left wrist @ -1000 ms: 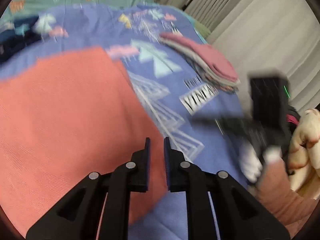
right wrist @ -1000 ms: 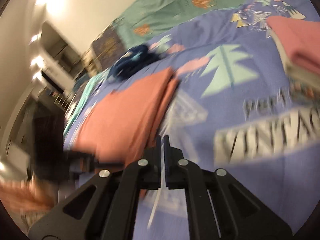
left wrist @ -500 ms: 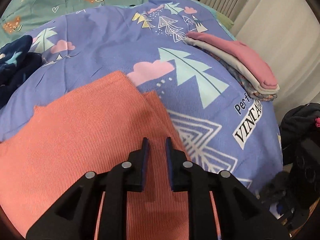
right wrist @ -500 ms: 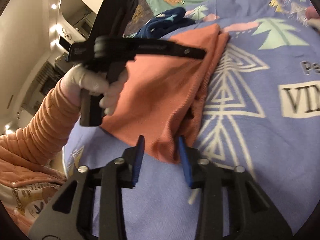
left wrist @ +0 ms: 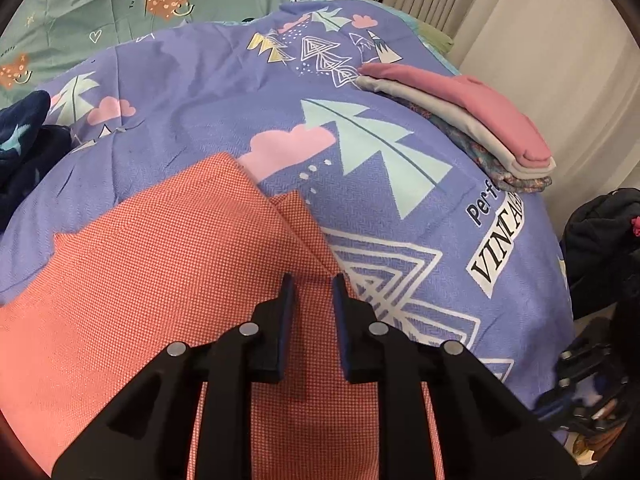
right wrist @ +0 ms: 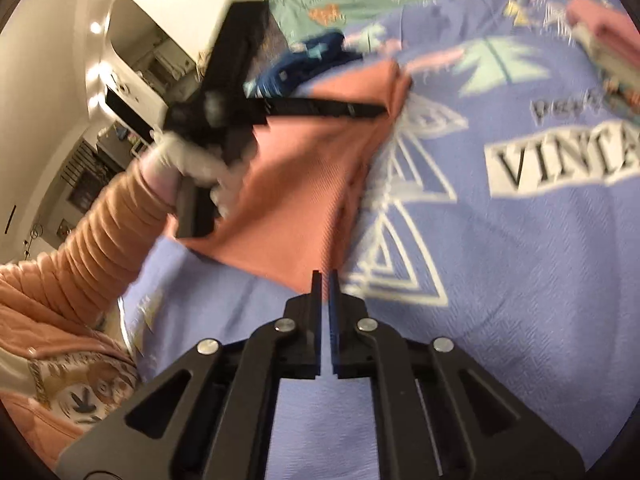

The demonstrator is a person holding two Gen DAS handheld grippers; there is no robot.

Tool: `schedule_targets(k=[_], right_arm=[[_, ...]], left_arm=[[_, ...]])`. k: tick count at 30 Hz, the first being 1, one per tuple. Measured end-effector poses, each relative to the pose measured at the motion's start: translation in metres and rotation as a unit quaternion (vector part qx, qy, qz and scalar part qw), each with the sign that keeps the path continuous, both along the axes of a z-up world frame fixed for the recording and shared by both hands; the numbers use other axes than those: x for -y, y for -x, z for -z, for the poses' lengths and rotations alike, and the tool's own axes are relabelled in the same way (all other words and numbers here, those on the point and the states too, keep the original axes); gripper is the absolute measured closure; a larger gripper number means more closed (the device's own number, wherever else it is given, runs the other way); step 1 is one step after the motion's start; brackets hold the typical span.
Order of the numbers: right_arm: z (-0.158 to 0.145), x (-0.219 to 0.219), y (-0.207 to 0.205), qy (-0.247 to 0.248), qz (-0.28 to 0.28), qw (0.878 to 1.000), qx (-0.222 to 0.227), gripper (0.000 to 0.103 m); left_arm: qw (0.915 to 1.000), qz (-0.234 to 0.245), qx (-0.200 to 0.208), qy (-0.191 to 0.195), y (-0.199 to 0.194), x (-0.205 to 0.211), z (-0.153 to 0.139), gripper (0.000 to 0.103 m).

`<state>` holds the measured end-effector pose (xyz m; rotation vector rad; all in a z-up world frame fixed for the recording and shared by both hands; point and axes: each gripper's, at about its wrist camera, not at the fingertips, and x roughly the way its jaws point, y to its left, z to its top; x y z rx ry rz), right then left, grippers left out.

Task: Fold small clothes

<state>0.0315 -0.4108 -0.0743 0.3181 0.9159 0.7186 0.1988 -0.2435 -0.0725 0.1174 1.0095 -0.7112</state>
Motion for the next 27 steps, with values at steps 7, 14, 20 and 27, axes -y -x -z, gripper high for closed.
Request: schedule_targets(k=[7, 14, 20, 27], right_arm=[[0.023, -0.041, -0.012, 0.073, 0.052, 0.995, -0.040, 0.087], [0.030, -0.034, -0.001, 0.060, 0.108, 0.992, -0.029, 0.101], [0.027, -0.052, 0.007, 0.126, 0.118, 0.985, 0.006, 0.101], [0.026, -0.065, 0.012, 0.166, 0.140, 0.976, 0.016, 0.101]], left_arm=[[0.9988, -0.013, 0.048, 0.000, 0.022, -0.005, -0.016, 0.066], [0.9931, 0.005, 0.117, 0.007, 0.076, -0.035, -0.056, 0.057], [0.9854, -0.025, 0.168, 0.004, 0.120, -0.079, -0.080, 0.047], [0.9834, -0.083, 0.161, -0.013, 0.146, -0.137, -0.073, 0.047]])
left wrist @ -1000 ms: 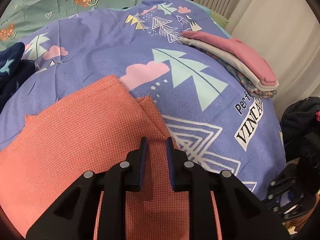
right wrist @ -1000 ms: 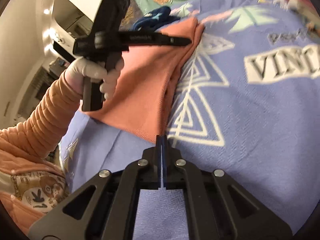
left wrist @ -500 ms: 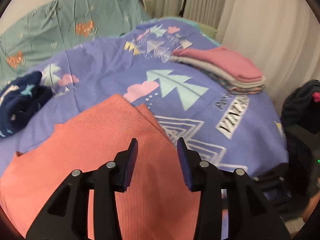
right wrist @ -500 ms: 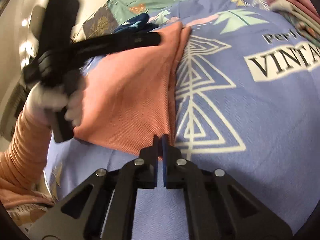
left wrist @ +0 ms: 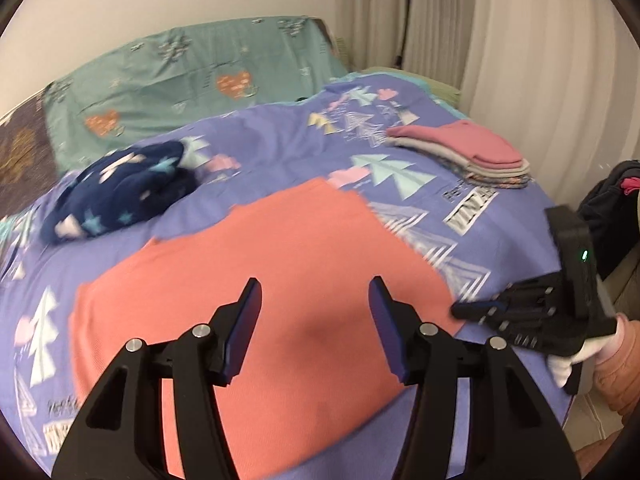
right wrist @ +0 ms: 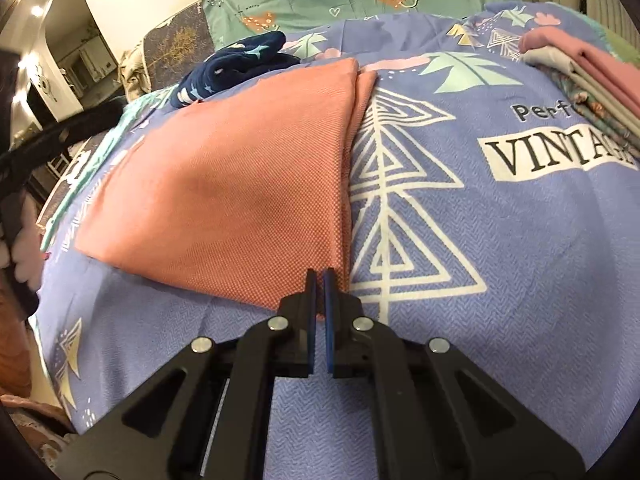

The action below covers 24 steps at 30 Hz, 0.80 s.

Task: Fold small clothes

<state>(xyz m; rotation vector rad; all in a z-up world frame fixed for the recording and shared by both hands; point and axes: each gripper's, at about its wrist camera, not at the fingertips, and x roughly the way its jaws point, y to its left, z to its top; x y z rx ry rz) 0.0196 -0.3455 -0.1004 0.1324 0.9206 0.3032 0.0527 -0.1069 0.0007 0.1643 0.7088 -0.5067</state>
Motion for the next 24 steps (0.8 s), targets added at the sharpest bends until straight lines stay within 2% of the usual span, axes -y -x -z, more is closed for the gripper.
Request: schedule_targets(k=[3, 4, 5, 6, 7, 9, 11, 13, 17, 21, 24], right_arm=[[-0.005, -0.007, 0.003, 0.021, 0.012, 1.000, 0.000, 0.096], [-0.010, -0.010, 0.006, 0.025, 0.016, 1.000, 0.000, 0.089], [-0.013, -0.011, 0.006, 0.028, 0.019, 0.999, 0.001, 0.072], [-0.019, -0.014, 0.008, 0.039, 0.026, 0.999, 0.006, 0.066], [-0.023, -0.017, 0.009, 0.047, 0.027, 0.998, 0.012, 0.060], [-0.033, -0.025, 0.012, 0.056, 0.026, 0.998, 0.026, 0.061], [-0.044, -0.038, 0.014, 0.055, 0.022, 0.997, 0.041, 0.061], [-0.052, -0.060, 0.017, 0.058, 0.009, 0.997, 0.055, 0.061], [-0.057, -0.117, 0.023, 0.069, -0.051, 0.994, 0.070, 0.060], [-0.058, -0.170, 0.024, 0.079, -0.101, 0.989, 0.068, 0.059], [-0.060, -0.195, 0.019, 0.094, -0.115, 0.987, 0.061, 0.057]], left_arm=[[0.9991, -0.035, -0.008, 0.021, 0.014, -0.043, 0.007, 0.047], [0.9983, -0.048, -0.012, 0.030, 0.020, -0.060, 0.010, 0.047], [0.9965, -0.069, -0.019, 0.042, 0.028, -0.088, 0.016, 0.047], [0.9951, -0.082, -0.024, 0.048, 0.032, -0.103, 0.019, 0.055], [0.9917, -0.108, -0.037, 0.059, 0.039, -0.131, 0.026, 0.073], [0.9852, -0.141, -0.057, 0.080, 0.047, -0.168, 0.034, 0.085], [0.9786, -0.167, -0.067, 0.100, 0.059, -0.205, 0.040, 0.088], [0.9763, -0.180, -0.067, 0.100, 0.068, -0.226, 0.043, 0.089], [0.9774, -0.157, -0.077, 0.119, 0.081, -0.249, 0.051, 0.089], [0.9807, -0.098, -0.102, 0.135, 0.076, -0.241, 0.064, 0.088], [0.9797, -0.074, -0.127, 0.136, 0.065, -0.232, 0.079, 0.083]])
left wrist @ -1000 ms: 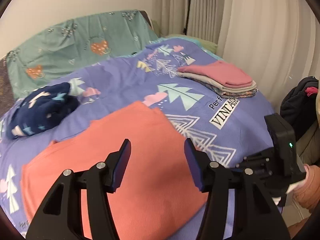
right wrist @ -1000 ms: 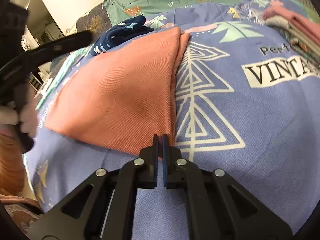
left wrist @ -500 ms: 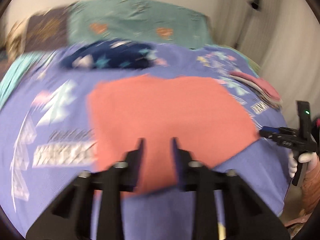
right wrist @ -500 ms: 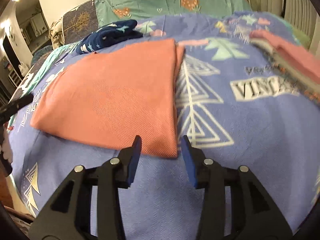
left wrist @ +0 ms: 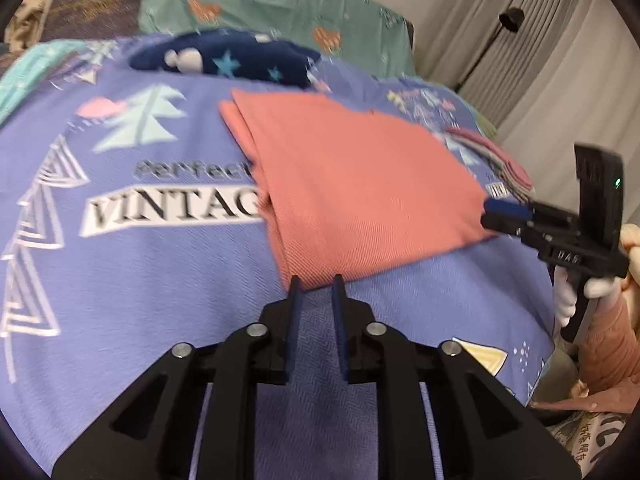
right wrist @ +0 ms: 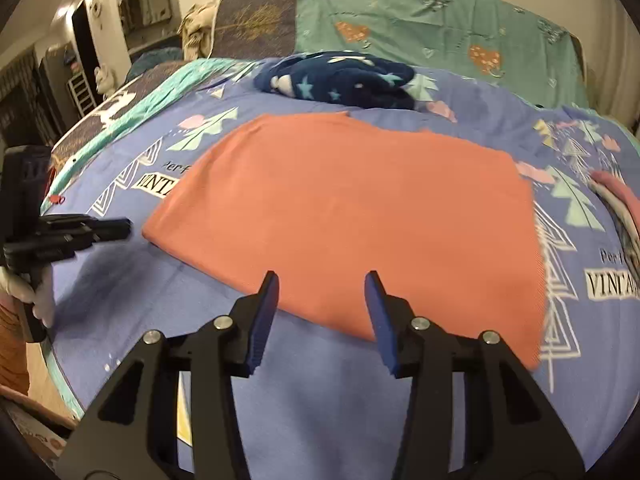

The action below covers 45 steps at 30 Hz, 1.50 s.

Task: Fold small clothes

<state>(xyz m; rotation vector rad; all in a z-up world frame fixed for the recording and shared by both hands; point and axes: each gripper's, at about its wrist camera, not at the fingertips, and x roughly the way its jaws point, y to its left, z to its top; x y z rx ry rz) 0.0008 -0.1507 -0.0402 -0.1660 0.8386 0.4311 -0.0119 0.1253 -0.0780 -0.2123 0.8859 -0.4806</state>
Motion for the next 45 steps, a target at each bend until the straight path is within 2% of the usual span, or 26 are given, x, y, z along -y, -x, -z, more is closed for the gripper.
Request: schedule_targets(k=[4, 5, 10, 13, 15, 21, 24, 27, 31, 36, 37, 38, 39, 40, 42, 45], right_arm=[[-0.005, -0.019, -0.008, 0.015, -0.008, 1.000, -0.003, 0.056], [-0.006, -0.024, -0.010, 0.017, -0.010, 1.000, -0.003, 0.055], [-0.007, -0.044, -0.021, 0.029, -0.027, 0.999, -0.007, 0.051], [-0.007, -0.055, -0.035, 0.034, -0.033, 0.999, -0.009, 0.051], [-0.009, -0.062, -0.048, 0.029, -0.033, 0.999, -0.014, 0.051], [-0.016, -0.101, -0.092, 0.025, -0.058, 0.998, -0.023, 0.051], [-0.020, -0.135, -0.115, 0.041, -0.091, 0.995, -0.019, 0.051], [-0.017, -0.174, -0.139, 0.073, -0.111, 0.991, -0.016, 0.053], [0.004, -0.218, -0.173, 0.126, -0.104, 0.986, -0.029, 0.054], [0.037, -0.243, -0.203, 0.175, -0.090, 0.979, -0.053, 0.055], [0.044, -0.245, -0.208, 0.187, -0.088, 0.977, -0.053, 0.069], [0.046, -0.245, -0.212, 0.185, -0.087, 0.978, -0.052, 0.097], [0.043, -0.242, -0.215, 0.164, -0.080, 0.982, -0.051, 0.097], [0.034, -0.236, -0.219, 0.127, -0.064, 0.989, -0.049, 0.098], [0.024, -0.229, -0.223, 0.088, -0.055, 0.994, -0.044, 0.099], [0.035, -0.228, -0.229, 0.090, -0.070, 0.992, -0.062, 0.099]], left_arm=[[0.9993, 0.016, -0.003, 0.035, -0.015, -0.002, 0.006, 0.064], [0.9991, 0.016, 0.001, 0.040, -0.018, -0.004, 0.005, 0.063], [0.9961, 0.047, 0.006, 0.075, -0.029, -0.005, 0.002, 0.063], [0.9907, 0.093, 0.005, 0.099, -0.031, 0.004, 0.000, 0.072], [0.9891, 0.104, 0.002, 0.103, -0.029, 0.007, 0.000, 0.072], [0.9918, 0.069, -0.028, 0.104, -0.033, -0.007, 0.012, 0.072], [0.9891, 0.059, -0.047, 0.126, -0.037, -0.015, 0.020, 0.072], [0.9888, 0.058, -0.052, 0.127, -0.036, -0.015, 0.022, 0.072], [0.9887, 0.058, -0.055, 0.126, -0.035, -0.014, 0.024, 0.072], [0.9896, 0.059, -0.055, 0.119, -0.032, -0.012, 0.024, 0.072], [0.9903, 0.058, -0.054, 0.114, -0.031, -0.011, 0.023, 0.073], [0.9916, 0.057, -0.051, 0.104, -0.030, -0.009, 0.022, 0.076], [0.9930, 0.054, -0.051, 0.091, -0.031, -0.007, 0.021, 0.091], [0.9947, 0.049, -0.052, 0.074, -0.030, -0.006, 0.021, 0.097], [0.9967, 0.047, -0.046, 0.047, -0.025, -0.004, 0.020, 0.099], [0.9979, 0.048, -0.039, 0.020, -0.021, -0.002, 0.018, 0.099]])
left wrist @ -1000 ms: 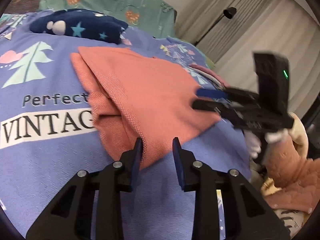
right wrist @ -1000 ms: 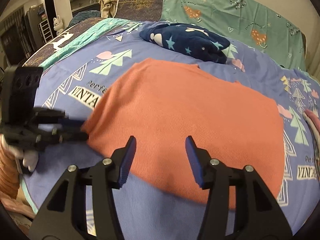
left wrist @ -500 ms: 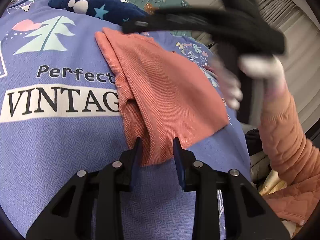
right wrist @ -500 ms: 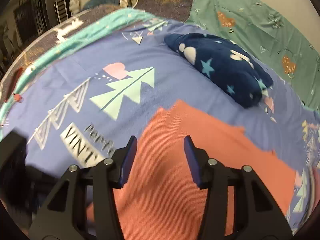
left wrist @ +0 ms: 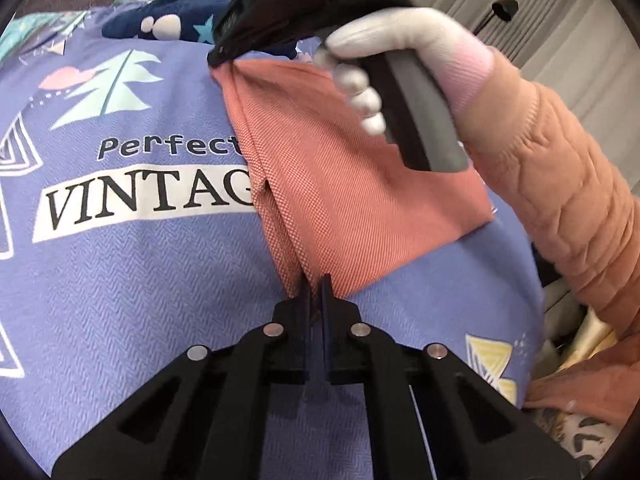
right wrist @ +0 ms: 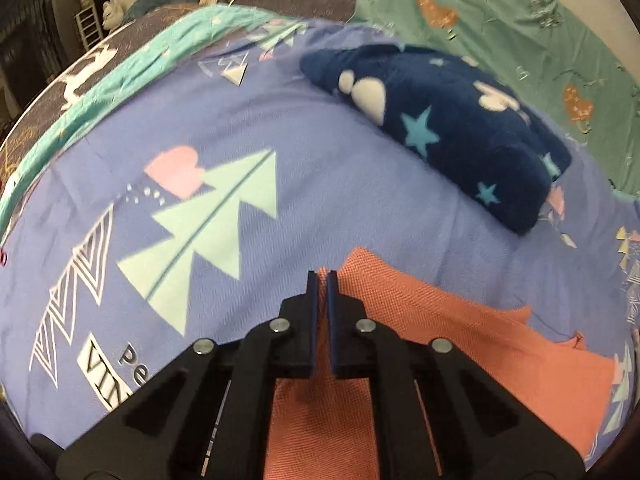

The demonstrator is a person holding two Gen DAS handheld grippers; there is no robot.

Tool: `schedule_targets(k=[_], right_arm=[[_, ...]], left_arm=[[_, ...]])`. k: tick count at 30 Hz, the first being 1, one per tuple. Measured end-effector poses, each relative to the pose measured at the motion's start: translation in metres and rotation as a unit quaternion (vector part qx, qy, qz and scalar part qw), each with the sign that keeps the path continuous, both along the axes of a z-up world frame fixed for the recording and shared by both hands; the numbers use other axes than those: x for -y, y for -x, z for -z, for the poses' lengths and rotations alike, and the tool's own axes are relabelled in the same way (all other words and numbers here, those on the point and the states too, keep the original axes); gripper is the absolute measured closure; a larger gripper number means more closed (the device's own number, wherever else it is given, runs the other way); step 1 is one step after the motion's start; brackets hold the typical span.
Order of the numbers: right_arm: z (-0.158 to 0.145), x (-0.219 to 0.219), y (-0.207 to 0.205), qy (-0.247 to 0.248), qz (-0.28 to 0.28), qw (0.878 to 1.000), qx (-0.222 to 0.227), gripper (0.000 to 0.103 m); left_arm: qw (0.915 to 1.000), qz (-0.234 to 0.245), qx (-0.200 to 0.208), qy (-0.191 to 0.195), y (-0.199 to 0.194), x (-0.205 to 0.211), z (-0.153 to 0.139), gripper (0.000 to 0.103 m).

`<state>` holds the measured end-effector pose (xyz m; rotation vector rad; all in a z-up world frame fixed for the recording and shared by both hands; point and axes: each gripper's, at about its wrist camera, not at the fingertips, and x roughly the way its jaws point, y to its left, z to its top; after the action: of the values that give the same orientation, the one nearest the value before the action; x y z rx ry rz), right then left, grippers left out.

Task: Fold small clothes

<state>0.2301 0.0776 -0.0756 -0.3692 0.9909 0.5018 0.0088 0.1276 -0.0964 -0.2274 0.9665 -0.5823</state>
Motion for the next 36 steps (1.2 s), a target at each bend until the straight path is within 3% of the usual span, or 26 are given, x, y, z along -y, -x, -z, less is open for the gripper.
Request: schedule_targets(k=[4, 8, 13, 16, 17, 19, 21, 22, 24, 31, 36], right_arm=[[0.004, 0.003, -0.001, -0.023, -0.005, 1.000, -0.005, 0.095], [-0.028, 0.019, 0.010, -0.056, 0.000, 0.998, 0.031, 0.072], [-0.045, 0.046, 0.017, -0.048, 0.001, 0.998, 0.046, 0.072], [-0.034, 0.050, 0.015, -0.040, 0.006, 0.999, 0.031, 0.092], [-0.027, 0.051, 0.014, -0.038, 0.008, 0.999, 0.021, 0.093], [-0.012, 0.050, 0.011, -0.045, 0.018, 0.999, 0.003, 0.093], [0.013, 0.044, 0.005, -0.036, 0.027, 0.999, -0.022, 0.093], [0.017, 0.042, 0.006, -0.037, 0.028, 0.999, -0.014, 0.093], [0.019, 0.039, 0.007, -0.040, 0.030, 0.999, 0.002, 0.093], [0.010, 0.051, -0.002, -0.066, 0.032, 0.997, -0.037, 0.093], [-0.023, 0.066, 0.030, -0.083, 0.025, 0.996, 0.036, 0.093]], left_arm=[[1.0000, -0.003, 0.000, -0.003, 0.000, -0.001, 0.000, 0.098], [0.9999, -0.011, 0.004, -0.003, 0.007, -0.005, -0.004, 0.098], [0.9991, -0.030, 0.017, -0.024, 0.015, -0.012, -0.015, 0.096], [0.9983, -0.037, 0.042, -0.016, 0.016, -0.013, -0.031, 0.096], [0.9980, -0.033, 0.053, -0.009, 0.014, -0.009, -0.037, 0.096], [0.9980, -0.022, 0.059, -0.006, 0.011, 0.000, -0.038, 0.096], [0.9990, -0.015, 0.038, -0.017, 0.004, 0.008, -0.027, 0.092], [0.9992, -0.018, 0.020, -0.031, -0.001, 0.012, -0.017, 0.092], [0.9990, -0.025, 0.017, -0.034, 0.000, 0.012, -0.005, 0.092], [0.9986, -0.022, 0.022, -0.042, 0.000, 0.014, -0.008, 0.089], [0.9989, -0.022, 0.021, -0.036, 0.001, 0.013, -0.008, 0.089]])
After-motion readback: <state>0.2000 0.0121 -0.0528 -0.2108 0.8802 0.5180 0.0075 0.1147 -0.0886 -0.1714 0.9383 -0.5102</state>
